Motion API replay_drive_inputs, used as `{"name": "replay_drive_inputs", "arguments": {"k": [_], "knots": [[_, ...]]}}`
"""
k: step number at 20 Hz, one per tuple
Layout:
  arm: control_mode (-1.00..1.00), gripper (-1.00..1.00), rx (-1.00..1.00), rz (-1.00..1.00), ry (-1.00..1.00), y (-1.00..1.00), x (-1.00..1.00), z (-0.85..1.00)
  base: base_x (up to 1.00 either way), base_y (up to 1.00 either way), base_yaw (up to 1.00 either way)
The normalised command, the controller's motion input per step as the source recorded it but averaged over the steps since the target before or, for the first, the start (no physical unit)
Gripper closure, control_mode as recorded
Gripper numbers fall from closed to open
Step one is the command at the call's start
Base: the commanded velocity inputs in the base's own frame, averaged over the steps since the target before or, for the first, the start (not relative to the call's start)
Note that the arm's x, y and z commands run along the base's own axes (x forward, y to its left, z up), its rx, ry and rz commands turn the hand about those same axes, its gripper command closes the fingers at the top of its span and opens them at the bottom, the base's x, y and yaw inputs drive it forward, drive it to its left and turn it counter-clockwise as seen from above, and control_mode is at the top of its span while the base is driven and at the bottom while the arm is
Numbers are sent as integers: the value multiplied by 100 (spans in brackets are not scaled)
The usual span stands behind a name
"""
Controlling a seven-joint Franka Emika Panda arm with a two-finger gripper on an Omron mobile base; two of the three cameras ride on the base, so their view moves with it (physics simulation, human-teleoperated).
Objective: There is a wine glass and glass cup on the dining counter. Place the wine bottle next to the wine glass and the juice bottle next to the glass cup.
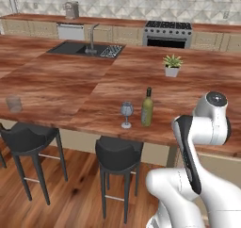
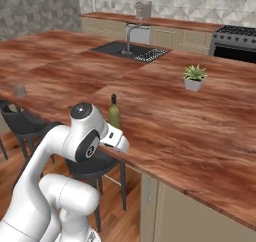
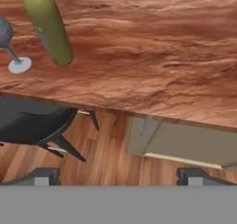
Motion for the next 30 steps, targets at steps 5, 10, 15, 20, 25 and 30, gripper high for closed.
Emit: {"name": "replay_drive_inputs", "arguments": {"k": [5, 10, 15, 20, 25, 30], "knots": [[100, -100, 0, 0, 0, 0, 0, 0, -6, -59, 0], [100, -100, 0, 0, 0, 0, 0, 0, 0, -75, 0], [100, -100, 0, 0, 0, 0, 0, 0, -4, -75, 0], [100, -100, 0, 0, 0, 0, 0, 0, -12, -74, -1], [100, -100, 0, 0, 0, 0, 0, 0, -15, -73, -3], [100, -100, 0, 0, 0, 0, 0, 0, -15, -72, -5]]}}
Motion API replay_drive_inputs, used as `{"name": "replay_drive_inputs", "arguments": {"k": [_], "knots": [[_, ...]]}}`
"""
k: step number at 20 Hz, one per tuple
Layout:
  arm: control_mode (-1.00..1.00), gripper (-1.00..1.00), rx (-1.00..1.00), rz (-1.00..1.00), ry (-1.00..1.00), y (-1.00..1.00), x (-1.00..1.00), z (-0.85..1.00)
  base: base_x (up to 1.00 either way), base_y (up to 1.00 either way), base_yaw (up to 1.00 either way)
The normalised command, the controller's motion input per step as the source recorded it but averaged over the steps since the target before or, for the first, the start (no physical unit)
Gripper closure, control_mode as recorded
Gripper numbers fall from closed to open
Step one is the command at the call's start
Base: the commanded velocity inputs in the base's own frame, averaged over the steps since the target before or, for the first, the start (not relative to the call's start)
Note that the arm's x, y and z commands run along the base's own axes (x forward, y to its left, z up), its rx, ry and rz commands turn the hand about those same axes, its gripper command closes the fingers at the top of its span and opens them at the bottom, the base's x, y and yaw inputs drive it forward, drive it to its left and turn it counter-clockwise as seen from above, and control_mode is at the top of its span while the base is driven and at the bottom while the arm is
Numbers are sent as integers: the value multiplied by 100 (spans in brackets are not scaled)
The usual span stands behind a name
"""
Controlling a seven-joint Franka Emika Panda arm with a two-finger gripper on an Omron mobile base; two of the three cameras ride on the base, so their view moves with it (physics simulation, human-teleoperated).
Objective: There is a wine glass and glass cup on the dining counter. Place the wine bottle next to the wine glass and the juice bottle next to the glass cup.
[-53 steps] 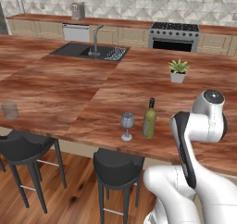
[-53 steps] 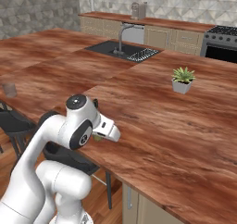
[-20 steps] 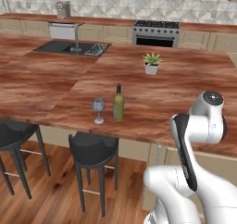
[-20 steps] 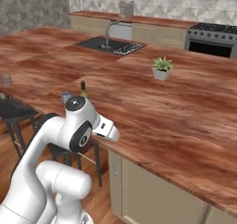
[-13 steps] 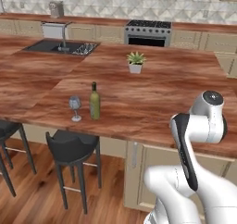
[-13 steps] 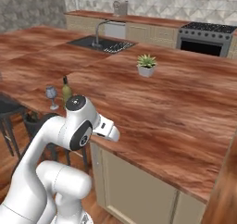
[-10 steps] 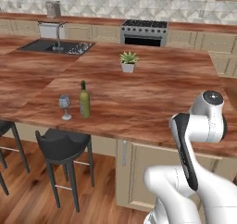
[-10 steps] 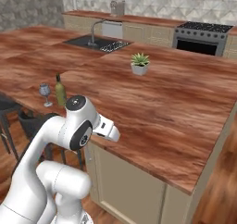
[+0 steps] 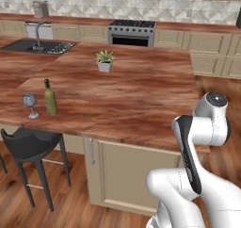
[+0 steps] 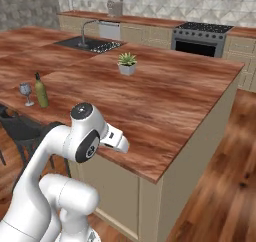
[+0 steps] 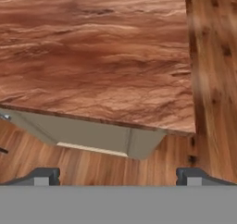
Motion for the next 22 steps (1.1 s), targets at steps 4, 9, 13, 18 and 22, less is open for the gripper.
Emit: {"name": "replay_drive_inputs", "arguments": {"k": [4, 9, 13, 18, 22], "knots": [[100, -100, 0, 0, 0, 0, 0, 0, -14, -71, -7], [100, -100, 0, 0, 0, 0, 0, 0, -10, -71, -4], [100, -100, 0, 0, 0, 0, 0, 0, -3, -70, 0], [100, -100, 0, 0, 0, 0, 0, 0, 0, -69, 0], [100, -100, 0, 0, 0, 0, 0, 0, 0, -68, 0]]}}
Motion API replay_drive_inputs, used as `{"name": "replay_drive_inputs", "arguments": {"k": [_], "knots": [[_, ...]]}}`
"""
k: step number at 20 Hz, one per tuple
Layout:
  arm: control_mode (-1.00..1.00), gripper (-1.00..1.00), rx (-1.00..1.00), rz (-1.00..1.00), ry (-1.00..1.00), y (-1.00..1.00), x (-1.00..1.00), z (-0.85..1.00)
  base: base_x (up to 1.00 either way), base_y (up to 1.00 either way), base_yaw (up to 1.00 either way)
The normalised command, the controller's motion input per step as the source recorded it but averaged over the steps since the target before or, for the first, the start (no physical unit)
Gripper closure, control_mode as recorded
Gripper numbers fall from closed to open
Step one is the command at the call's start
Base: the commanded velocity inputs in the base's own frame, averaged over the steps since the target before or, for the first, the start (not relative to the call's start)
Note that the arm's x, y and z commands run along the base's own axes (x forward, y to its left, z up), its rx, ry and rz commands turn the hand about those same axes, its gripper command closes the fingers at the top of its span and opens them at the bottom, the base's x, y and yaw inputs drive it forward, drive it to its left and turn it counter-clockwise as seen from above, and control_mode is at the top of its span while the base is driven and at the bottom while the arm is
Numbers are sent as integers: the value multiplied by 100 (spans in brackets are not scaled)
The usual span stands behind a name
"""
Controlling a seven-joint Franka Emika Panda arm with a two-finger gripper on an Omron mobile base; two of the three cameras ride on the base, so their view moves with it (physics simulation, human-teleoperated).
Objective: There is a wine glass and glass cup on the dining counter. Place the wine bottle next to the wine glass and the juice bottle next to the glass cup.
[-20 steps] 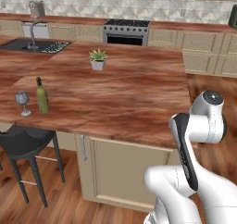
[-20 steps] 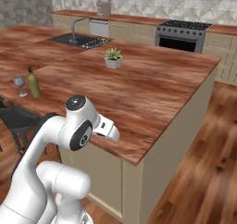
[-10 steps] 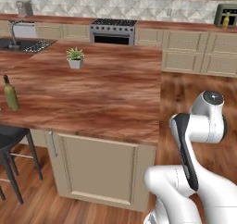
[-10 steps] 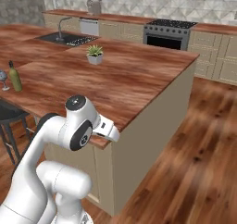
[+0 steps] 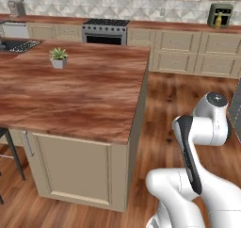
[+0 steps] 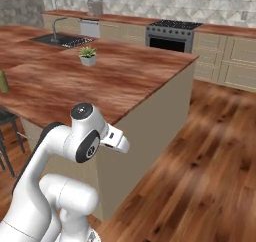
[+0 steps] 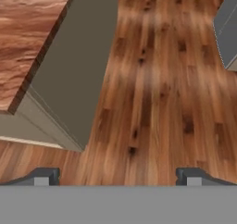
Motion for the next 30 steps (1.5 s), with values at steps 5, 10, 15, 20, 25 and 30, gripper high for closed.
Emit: {"name": "replay_drive_inputs", "arguments": {"k": [5, 10, 15, 20, 25, 30], "knots": [[100, -100, 0, 0, 0, 0, 0, 0, 0, -66, 0], [100, -100, 0, 0, 0, 0, 0, 0, 13, -57, -2], [100, -100, 0, 0, 0, 0, 0, 0, 29, -49, -8], [100, -100, 0, 0, 0, 0, 0, 0, 40, -46, -6], [100, -100, 0, 0, 0, 0, 0, 0, 49, -45, -1], [100, -100, 0, 0, 0, 0, 0, 0, 47, -46, -7]]}}
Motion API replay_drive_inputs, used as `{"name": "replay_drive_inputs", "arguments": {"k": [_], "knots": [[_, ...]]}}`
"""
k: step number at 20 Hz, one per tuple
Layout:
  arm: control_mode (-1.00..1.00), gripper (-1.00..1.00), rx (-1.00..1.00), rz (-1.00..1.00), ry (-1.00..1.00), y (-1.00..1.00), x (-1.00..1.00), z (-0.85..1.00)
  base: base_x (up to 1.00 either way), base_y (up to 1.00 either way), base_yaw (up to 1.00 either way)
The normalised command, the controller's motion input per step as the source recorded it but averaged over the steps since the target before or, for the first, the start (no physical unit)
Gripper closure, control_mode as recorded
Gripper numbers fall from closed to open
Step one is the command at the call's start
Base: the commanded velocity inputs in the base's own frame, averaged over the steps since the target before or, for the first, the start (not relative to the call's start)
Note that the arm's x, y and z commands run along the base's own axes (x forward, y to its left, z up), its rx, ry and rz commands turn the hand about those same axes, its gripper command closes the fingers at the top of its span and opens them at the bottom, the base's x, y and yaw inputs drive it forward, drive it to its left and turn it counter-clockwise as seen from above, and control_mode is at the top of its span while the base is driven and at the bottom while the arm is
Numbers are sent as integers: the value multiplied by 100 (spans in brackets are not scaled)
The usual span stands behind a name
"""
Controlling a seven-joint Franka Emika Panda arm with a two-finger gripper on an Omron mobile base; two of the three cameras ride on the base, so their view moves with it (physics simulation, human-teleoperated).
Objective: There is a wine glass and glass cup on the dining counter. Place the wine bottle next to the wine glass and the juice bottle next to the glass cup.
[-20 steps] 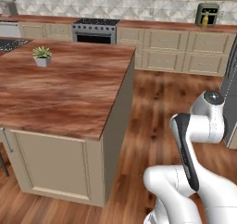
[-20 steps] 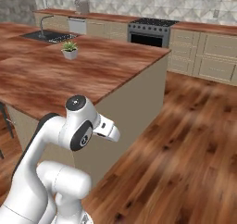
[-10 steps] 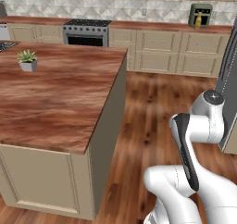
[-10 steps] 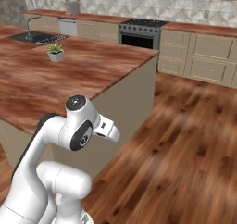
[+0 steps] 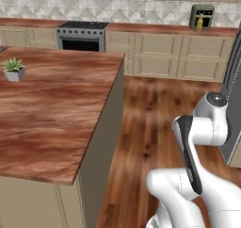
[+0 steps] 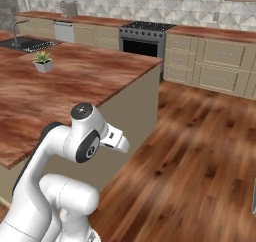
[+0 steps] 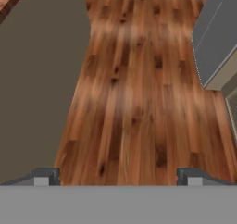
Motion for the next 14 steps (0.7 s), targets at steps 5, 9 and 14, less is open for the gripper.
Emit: {"name": "replay_drive_inputs", "arguments": {"k": [5, 9, 14], "knots": [[100, -100, 0, 0, 0, 0, 0, 0, 45, -45, -14], [100, -100, 0, 0, 0, 0, 0, 0, 43, -43, -21], [100, -100, 0, 0, 0, 0, 0, 0, 48, -42, -18]]}}
